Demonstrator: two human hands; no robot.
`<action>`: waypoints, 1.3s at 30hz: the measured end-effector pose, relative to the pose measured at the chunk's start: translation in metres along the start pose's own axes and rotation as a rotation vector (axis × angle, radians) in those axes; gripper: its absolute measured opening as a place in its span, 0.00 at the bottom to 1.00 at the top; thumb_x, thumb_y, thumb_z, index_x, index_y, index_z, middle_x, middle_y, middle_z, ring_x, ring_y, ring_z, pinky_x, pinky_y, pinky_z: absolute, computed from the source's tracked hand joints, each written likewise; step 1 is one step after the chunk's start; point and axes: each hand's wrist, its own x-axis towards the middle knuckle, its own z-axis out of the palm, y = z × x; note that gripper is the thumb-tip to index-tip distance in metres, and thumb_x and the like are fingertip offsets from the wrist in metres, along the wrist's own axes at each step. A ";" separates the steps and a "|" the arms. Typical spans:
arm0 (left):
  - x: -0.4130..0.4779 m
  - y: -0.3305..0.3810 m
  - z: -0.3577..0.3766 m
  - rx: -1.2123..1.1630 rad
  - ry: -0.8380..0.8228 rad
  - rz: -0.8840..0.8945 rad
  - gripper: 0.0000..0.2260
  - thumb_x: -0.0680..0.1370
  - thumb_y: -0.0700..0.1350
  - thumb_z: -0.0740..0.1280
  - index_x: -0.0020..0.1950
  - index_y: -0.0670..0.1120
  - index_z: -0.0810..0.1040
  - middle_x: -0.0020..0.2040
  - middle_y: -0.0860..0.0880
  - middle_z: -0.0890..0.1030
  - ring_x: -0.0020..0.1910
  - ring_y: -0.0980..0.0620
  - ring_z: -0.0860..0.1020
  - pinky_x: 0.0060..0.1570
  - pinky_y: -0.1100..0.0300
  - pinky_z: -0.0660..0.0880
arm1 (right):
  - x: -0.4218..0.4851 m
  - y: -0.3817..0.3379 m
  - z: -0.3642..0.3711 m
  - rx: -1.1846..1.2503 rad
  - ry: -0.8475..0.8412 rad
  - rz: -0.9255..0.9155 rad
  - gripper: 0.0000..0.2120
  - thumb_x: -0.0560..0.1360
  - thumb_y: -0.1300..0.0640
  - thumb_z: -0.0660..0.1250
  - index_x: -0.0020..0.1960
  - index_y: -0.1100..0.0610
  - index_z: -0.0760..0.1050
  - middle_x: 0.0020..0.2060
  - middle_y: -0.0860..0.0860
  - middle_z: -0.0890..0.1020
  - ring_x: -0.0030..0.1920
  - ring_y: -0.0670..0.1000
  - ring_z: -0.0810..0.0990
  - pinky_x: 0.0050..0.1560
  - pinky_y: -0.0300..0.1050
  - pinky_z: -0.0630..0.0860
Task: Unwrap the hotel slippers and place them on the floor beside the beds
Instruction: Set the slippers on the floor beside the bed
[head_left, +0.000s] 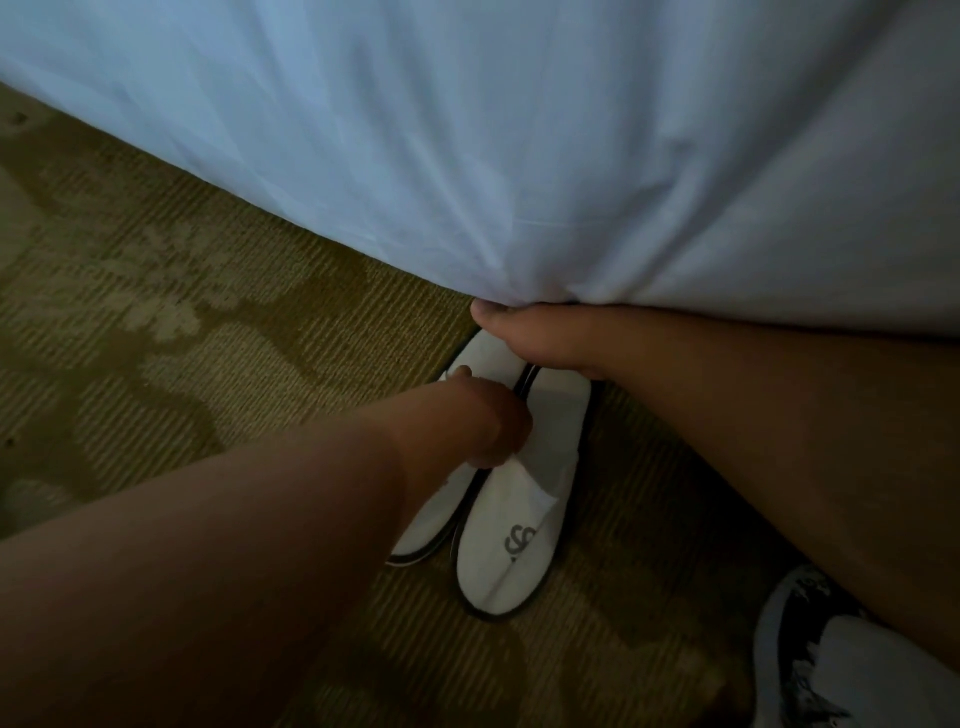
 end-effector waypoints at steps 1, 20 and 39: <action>0.000 0.000 0.000 0.002 -0.005 0.000 0.20 0.85 0.49 0.56 0.77 0.51 0.62 0.76 0.48 0.62 0.75 0.45 0.59 0.73 0.37 0.52 | -0.001 -0.002 -0.002 -0.058 -0.046 0.032 0.31 0.81 0.38 0.55 0.80 0.49 0.54 0.79 0.45 0.56 0.78 0.48 0.52 0.74 0.43 0.50; 0.024 0.000 0.011 0.027 0.002 -0.026 0.25 0.84 0.52 0.57 0.79 0.47 0.55 0.79 0.46 0.57 0.77 0.44 0.57 0.73 0.41 0.54 | -0.003 0.002 -0.009 0.030 0.008 0.039 0.29 0.78 0.37 0.59 0.76 0.41 0.58 0.70 0.38 0.67 0.72 0.45 0.61 0.63 0.39 0.59; 0.023 0.005 0.009 0.019 -0.008 -0.064 0.27 0.84 0.53 0.56 0.80 0.48 0.51 0.80 0.46 0.53 0.78 0.43 0.50 0.72 0.38 0.46 | -0.006 0.011 -0.006 -0.427 -0.092 0.291 0.37 0.79 0.31 0.47 0.80 0.53 0.51 0.80 0.53 0.49 0.79 0.54 0.47 0.75 0.50 0.42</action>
